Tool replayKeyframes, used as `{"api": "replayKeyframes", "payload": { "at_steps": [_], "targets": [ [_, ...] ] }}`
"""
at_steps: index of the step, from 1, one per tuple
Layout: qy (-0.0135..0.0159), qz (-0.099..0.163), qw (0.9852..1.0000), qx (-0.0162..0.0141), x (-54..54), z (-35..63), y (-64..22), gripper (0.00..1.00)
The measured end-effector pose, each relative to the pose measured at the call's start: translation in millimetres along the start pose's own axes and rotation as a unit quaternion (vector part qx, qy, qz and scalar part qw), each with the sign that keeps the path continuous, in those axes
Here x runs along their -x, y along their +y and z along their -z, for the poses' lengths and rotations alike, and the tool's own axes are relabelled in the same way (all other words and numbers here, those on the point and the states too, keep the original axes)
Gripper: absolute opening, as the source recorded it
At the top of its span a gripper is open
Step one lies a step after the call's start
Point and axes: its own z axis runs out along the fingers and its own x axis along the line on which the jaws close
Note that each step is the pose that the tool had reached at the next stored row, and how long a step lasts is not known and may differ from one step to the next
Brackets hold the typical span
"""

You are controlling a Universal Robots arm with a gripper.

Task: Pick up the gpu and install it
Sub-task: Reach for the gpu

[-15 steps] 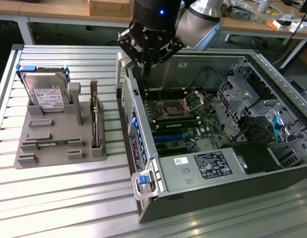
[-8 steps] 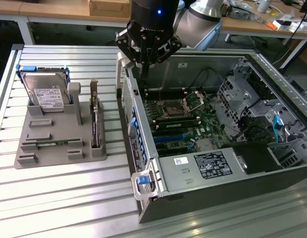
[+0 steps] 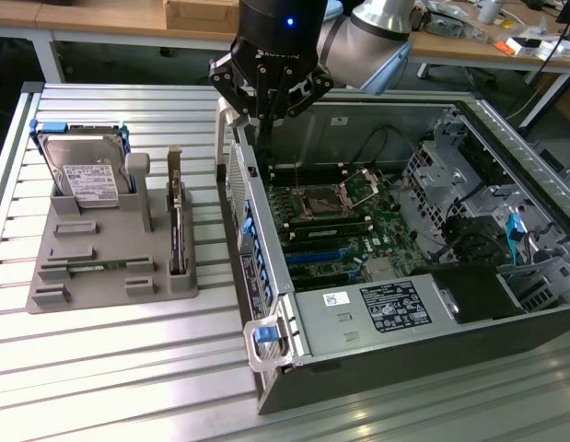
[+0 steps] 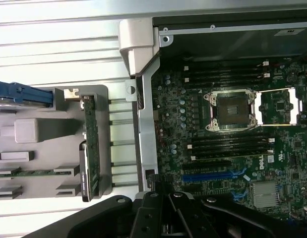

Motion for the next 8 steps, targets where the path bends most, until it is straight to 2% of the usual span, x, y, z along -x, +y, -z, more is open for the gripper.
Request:
{"api": "replayKeyframes", "payload": {
  "at_steps": [8],
  "targets": [
    [0.0, 0.0, 1.0, 0.0, -2.7, 0.1, -0.2, 0.11]
  ]
}}
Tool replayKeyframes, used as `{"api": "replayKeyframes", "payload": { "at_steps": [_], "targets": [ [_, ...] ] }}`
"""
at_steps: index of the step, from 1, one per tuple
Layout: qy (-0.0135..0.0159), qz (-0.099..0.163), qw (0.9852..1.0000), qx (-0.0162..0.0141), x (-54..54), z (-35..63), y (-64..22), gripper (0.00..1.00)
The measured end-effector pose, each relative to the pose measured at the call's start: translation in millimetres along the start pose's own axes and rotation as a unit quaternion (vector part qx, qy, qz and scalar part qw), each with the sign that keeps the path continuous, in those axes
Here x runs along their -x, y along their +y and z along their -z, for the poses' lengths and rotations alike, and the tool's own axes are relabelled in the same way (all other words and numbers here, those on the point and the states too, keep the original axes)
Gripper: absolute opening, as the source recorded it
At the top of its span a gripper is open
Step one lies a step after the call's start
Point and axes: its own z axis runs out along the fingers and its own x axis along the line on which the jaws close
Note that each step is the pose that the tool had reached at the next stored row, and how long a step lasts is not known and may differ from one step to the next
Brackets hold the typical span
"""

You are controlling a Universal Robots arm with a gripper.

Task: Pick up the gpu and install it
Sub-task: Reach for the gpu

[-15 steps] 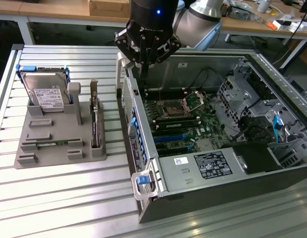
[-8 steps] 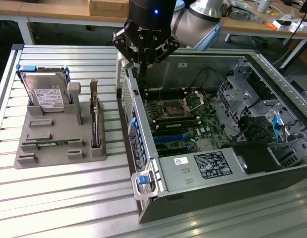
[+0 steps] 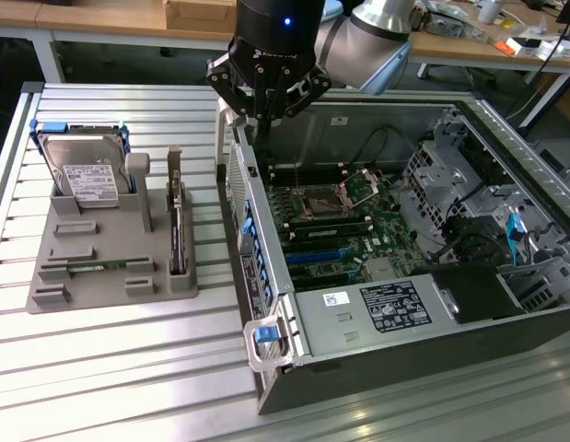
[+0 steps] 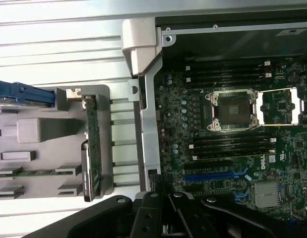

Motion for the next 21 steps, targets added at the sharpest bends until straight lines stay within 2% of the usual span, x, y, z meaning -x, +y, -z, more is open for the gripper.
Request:
{"api": "replayKeyframes", "payload": {
  "at_steps": [11, 21],
  "targets": [
    [0.0, 0.0, 1.0, 0.0, -12.3, 0.4, -0.9, 0.11],
    [0.0, 0.0, 1.0, 0.0, -27.7, 0.7, -2.1, 0.11]
  ]
}}
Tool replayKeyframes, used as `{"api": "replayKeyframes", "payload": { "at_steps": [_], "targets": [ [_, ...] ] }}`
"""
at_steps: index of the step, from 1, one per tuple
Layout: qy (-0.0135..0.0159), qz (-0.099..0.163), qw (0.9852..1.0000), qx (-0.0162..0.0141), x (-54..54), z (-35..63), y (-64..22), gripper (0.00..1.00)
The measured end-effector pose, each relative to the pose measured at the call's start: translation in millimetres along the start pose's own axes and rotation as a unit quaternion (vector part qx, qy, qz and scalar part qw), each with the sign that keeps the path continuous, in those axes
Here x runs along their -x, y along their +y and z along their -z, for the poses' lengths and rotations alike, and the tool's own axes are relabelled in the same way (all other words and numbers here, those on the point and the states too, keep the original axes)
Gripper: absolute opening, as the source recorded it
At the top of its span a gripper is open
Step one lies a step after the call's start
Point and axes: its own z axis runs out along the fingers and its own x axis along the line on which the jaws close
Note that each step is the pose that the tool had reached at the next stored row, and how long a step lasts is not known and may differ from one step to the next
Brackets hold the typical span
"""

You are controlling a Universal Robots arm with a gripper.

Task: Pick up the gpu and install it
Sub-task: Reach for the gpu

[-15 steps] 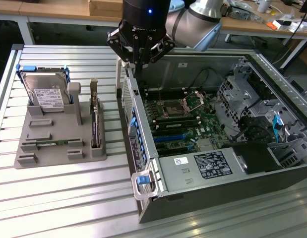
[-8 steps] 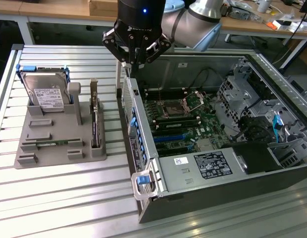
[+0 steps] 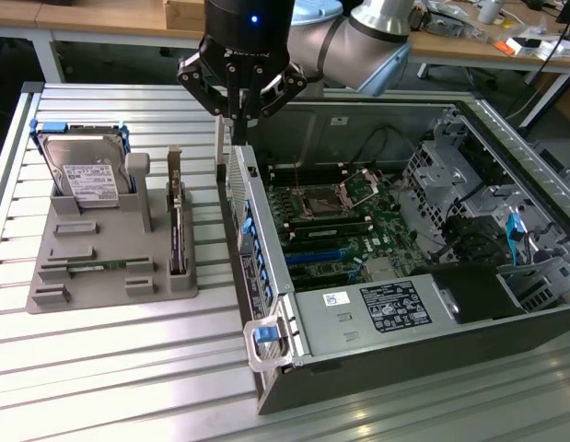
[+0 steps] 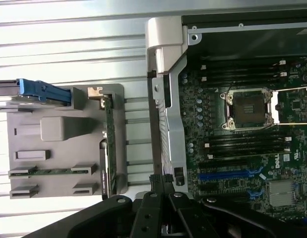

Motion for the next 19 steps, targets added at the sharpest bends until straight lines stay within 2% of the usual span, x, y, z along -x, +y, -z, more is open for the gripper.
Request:
{"api": "replayKeyframes", "payload": {
  "at_steps": [7, 8, 19],
  "targets": [
    [0.0, 0.0, 1.0, 0.0, -11.1, 0.2, -0.8, 0.11],
    [0.0, 0.0, 1.0, 0.0, -21.9, 0.4, -1.7, 0.11],
    [0.0, 0.0, 1.0, 0.0, -28.4, 0.6, -2.2, 0.11]
  ]
}}
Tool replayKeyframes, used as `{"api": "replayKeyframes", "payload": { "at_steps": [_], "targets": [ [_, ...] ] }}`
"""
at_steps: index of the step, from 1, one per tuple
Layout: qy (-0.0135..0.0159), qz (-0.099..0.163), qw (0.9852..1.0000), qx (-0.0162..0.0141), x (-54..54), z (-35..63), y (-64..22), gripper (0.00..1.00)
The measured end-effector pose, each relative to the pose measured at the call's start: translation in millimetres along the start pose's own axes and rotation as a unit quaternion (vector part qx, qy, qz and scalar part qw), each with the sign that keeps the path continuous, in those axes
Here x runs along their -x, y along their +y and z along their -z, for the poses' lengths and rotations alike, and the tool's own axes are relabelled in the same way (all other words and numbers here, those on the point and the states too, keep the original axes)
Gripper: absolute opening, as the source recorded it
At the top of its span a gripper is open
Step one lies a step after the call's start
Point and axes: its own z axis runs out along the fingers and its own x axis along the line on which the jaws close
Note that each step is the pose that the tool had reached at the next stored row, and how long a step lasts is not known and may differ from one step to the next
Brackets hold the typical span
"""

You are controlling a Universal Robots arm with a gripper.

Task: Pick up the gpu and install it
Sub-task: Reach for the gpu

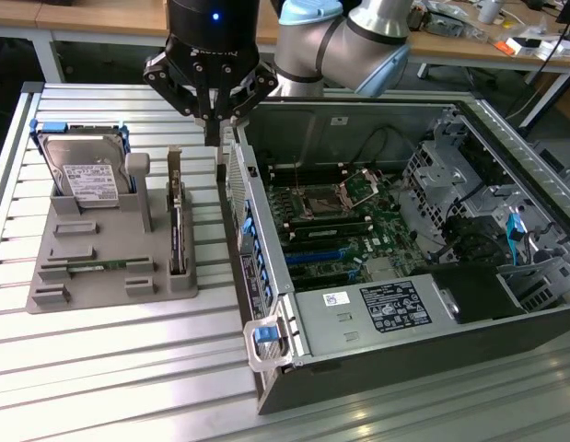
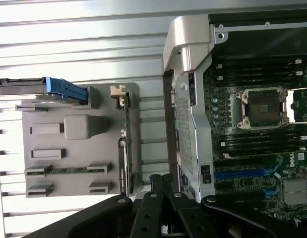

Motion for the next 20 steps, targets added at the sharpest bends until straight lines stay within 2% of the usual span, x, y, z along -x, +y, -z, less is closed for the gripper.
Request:
{"api": "replayKeyframes", "payload": {
  "at_steps": [20],
  "targets": [
    [0.0, 0.0, 1.0, 0.0, -12.7, 0.1, -1.0, 0.11]
  ]
}}
